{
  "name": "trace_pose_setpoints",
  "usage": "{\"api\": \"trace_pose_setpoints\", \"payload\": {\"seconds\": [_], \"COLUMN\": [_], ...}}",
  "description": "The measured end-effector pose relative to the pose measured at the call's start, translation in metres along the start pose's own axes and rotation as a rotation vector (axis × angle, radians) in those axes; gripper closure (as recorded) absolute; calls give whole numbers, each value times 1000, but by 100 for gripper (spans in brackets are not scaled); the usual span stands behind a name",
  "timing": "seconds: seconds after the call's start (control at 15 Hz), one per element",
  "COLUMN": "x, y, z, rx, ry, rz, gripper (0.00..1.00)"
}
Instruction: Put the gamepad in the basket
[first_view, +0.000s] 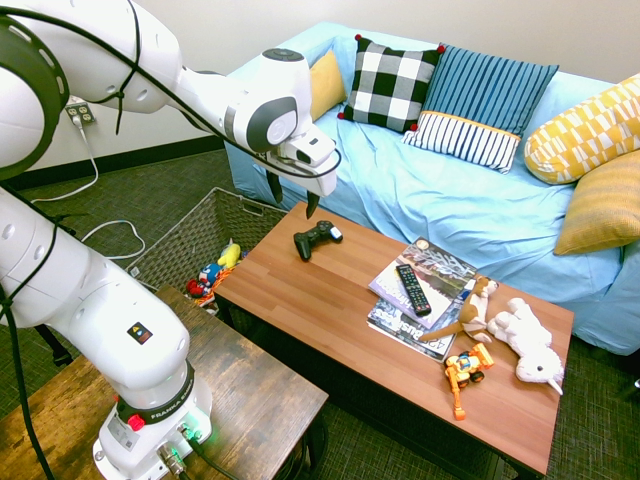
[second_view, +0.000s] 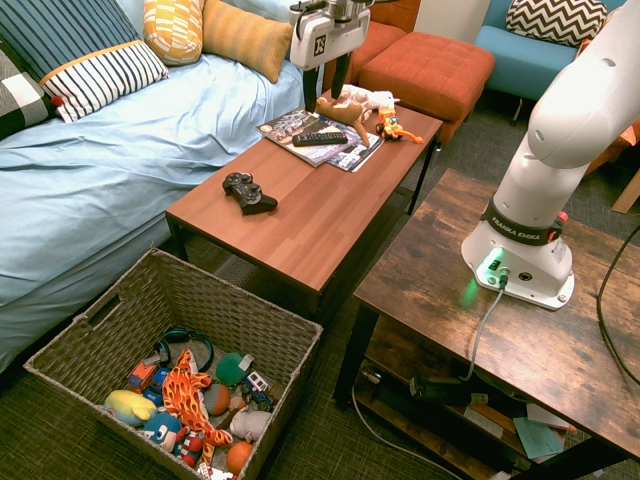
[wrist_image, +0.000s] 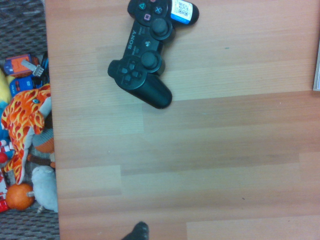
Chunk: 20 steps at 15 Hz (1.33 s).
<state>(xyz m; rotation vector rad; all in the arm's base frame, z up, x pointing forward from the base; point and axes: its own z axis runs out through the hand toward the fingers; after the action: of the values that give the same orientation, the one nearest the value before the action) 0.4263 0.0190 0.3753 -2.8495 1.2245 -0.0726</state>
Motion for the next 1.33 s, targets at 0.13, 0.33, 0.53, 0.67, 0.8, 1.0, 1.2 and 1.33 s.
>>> {"api": "trace_pose_setpoints", "payload": {"seconds": [0.13,0.33,0.53,0.67,0.8,1.0,1.2,1.33], "x": [1,1,1,1,4,17,35,50], "y": [-1,-12,-45,-75,-101,-126,-146,-158], "z": [1,6,16,32,59,106,148,174], "rx": [-6,-7,-13,-21,-37,-80,-95,-109], "ry": [7,26,19,-4,-23,-36,-46,-50], "rz": [5,43,111,159,210,274,288,295], "gripper": [0,0,0,0,0,0,0,0]}}
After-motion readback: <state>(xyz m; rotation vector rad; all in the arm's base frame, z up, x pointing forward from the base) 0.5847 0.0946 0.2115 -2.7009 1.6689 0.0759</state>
